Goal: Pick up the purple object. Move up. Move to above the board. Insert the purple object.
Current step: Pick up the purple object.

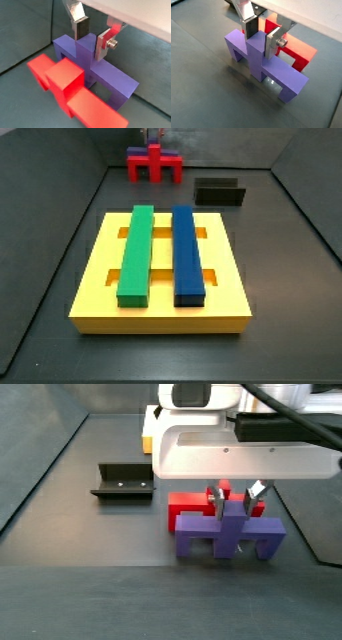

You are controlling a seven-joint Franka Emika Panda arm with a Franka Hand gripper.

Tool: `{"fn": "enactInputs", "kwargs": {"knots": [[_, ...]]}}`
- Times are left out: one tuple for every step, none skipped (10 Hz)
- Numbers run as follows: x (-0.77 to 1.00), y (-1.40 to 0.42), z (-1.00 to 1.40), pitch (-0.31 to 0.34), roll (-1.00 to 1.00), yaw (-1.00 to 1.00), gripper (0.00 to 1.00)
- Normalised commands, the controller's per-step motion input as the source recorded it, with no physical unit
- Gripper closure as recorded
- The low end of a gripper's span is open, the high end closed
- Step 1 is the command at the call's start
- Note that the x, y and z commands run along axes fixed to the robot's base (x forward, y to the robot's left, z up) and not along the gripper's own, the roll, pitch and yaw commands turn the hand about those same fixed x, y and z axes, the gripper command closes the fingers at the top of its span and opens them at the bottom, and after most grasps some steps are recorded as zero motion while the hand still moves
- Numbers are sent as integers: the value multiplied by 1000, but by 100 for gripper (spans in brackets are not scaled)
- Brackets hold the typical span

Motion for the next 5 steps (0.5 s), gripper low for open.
{"fn": "enactInputs", "kwargs": {"knots": [[0,0,0,0,0,0,100],[0,0,0,0,0,0,100],[0,0,0,0,0,0,100],[0,0,0,0,0,0,100],[0,0,0,0,0,0,100]]}}
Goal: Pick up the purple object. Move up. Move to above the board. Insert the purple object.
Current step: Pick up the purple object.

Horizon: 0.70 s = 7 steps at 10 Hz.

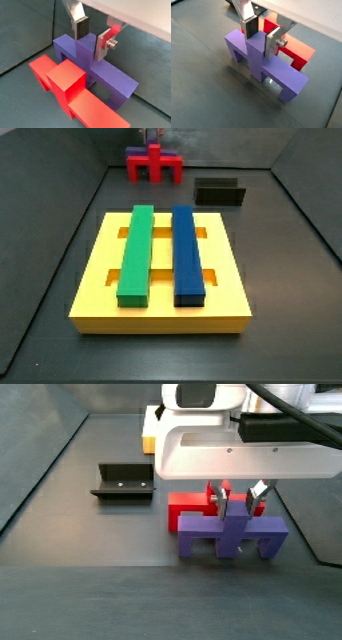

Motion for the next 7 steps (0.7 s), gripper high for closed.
{"fn": "enactInputs", "kwargs": {"knots": [[0,0,0,0,0,0,100],[0,0,0,0,0,0,100],[0,0,0,0,0,0,100],[0,0,0,0,0,0,100],[0,0,0,0,0,0,100],[0,0,0,0,0,0,100],[0,0,0,0,0,0,100]]}}
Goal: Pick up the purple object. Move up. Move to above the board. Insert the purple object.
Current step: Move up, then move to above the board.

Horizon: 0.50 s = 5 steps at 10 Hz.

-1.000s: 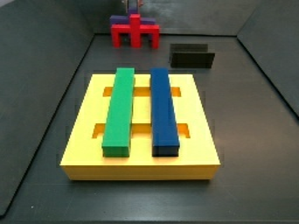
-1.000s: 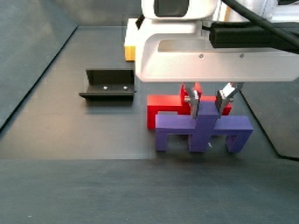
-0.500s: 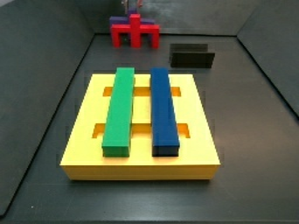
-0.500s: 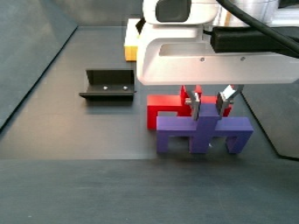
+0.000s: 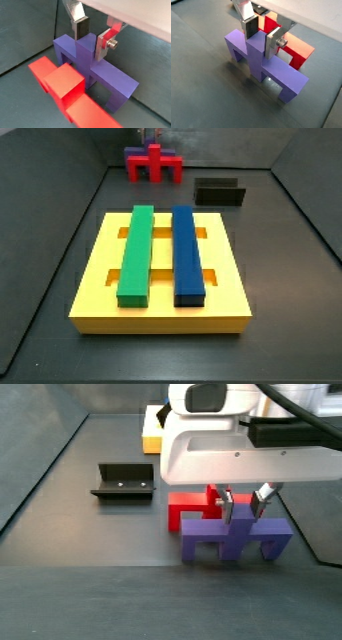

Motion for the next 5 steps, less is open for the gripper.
{"fn": "enactInputs", "kwargs": {"knots": [[0,0,833,0,0,0,100],[52,18,796,9,15,-12,100],[28,11,563,55,37,-19,100],[49,2,212,68,61,-1,100],[0,0,1400,0,0,0,100]]}}
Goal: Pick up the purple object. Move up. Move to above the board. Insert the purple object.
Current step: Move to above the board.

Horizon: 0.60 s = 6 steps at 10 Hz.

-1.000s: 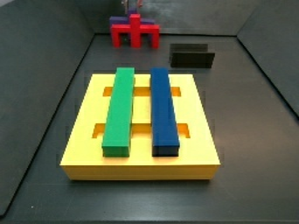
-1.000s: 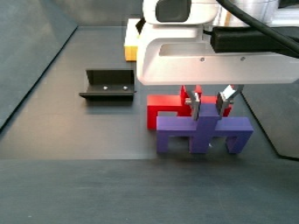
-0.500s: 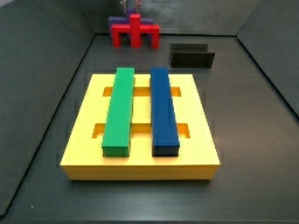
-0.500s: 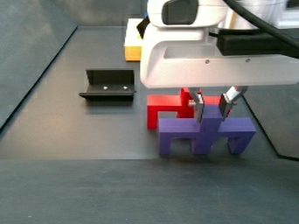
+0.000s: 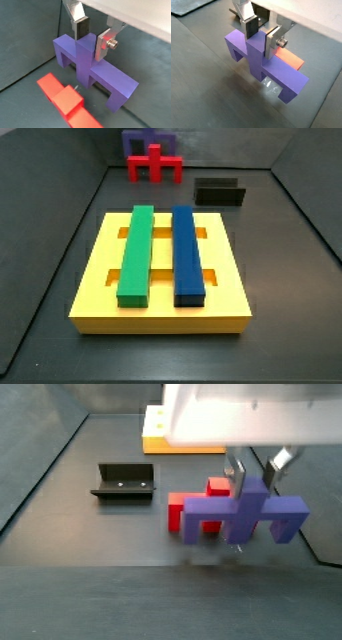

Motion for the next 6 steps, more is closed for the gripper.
{"fn": "enactInputs", "kwargs": {"knots": [[-53,-13,1400,33,-22,3,100],[-69,-19,1400,23,9,9,100],[2,-12,1400,13,8,9,100],[30,14,817,61,-10,3,100],[20,0,371,80,3,0,100],[32,-1,175,57,11,6,100]]}}
